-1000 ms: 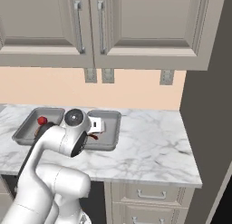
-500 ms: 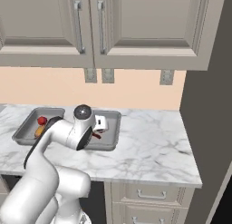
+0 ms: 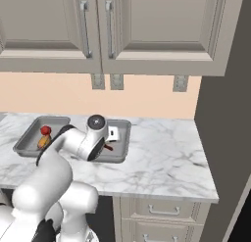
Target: Place one bell pepper and one chicken drumstick in each tupperware on the nearby counter, to pack two identical lunches.
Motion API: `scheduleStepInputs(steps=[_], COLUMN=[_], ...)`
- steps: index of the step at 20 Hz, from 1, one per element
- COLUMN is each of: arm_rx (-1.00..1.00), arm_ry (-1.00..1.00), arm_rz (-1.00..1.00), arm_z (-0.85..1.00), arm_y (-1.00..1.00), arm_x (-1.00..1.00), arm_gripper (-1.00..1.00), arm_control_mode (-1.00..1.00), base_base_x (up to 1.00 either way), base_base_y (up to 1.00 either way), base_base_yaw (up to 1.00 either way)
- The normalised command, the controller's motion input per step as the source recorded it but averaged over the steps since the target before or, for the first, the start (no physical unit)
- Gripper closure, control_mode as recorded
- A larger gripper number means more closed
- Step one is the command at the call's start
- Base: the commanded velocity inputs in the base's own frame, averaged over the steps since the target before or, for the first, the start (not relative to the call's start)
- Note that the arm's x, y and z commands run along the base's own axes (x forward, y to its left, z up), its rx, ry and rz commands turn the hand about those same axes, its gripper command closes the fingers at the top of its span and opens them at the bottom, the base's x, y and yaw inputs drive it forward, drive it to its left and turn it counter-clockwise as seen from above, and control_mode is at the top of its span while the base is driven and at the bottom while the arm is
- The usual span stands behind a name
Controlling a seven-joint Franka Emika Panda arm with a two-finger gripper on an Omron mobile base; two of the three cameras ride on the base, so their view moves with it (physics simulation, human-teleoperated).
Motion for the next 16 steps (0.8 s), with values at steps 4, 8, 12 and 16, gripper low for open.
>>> scheduleStepInputs(steps=[4,8,12,16], arm_rx=[0.00,0.00,0.00,0.00], arm_ry=[0.00,0.00,0.00,0.00], arm_rz=[0.00,0.00,0.00,0.00], arm_z=[-0.34,-0.36,-0.34,-0.34], arm_y=[0.00,0.00,0.01,0.11], arm_x=[0.25,0.20,0.28,0.31], arm_gripper=[1.00,1.00,1.00,1.00], arm_control_mode=[-1.00,-1.00,-1.00,-1.00], base_base_x=[0.00,0.00,0.00,0.00], base_base_y=[0.00,0.00,0.00,0.00], base_base_yaw=[0.00,0.00,0.00,0.00])
